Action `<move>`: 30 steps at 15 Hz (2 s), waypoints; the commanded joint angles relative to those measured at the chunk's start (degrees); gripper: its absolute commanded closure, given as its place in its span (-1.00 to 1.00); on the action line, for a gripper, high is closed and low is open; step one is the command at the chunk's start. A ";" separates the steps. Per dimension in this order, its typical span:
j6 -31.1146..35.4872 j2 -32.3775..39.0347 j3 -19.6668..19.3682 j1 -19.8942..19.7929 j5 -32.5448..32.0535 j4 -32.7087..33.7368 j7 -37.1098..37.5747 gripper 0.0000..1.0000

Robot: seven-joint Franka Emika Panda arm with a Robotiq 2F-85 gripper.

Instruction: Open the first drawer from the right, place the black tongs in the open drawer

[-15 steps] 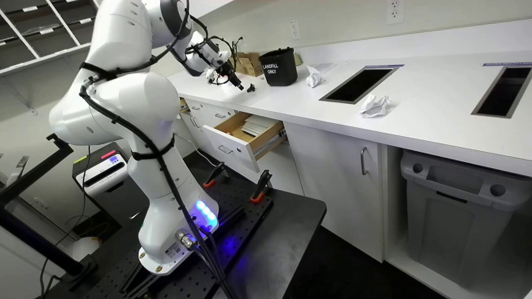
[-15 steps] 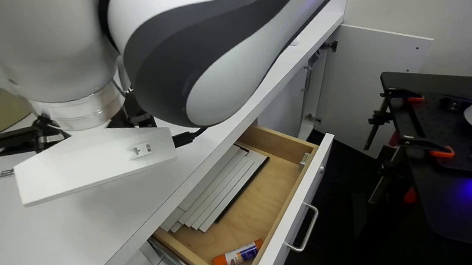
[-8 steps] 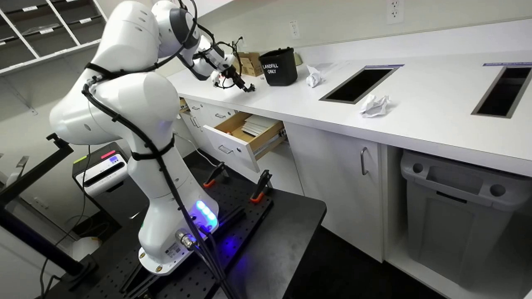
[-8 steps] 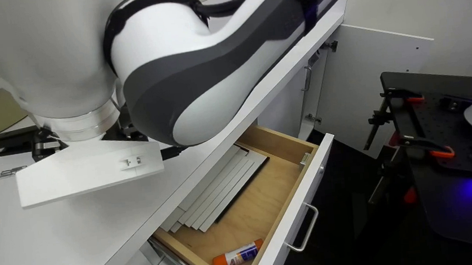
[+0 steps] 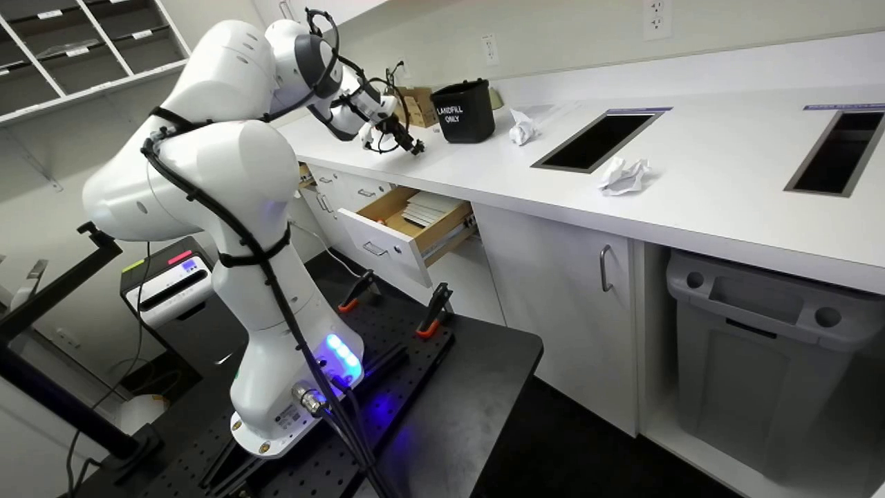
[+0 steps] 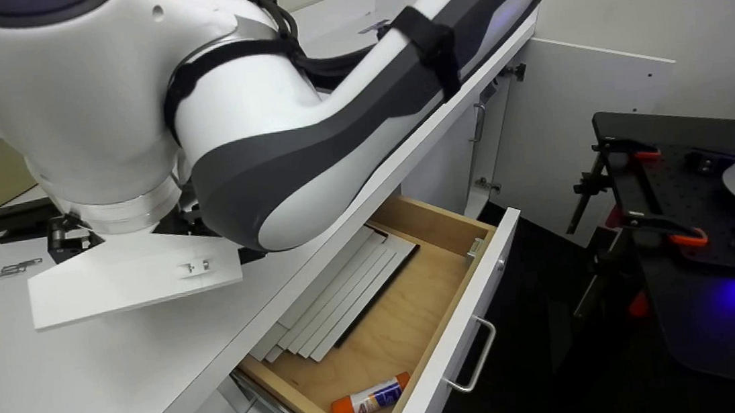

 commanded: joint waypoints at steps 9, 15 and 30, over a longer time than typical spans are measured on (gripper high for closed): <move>-0.18 4.66 -0.96 0.52 -0.44 7.73 0.69 0.84; -1.89 0.82 0.39 0.44 0.02 3.14 -1.34 0.84; -5.34 -24.12 1.26 2.88 -1.38 -32.34 11.29 0.84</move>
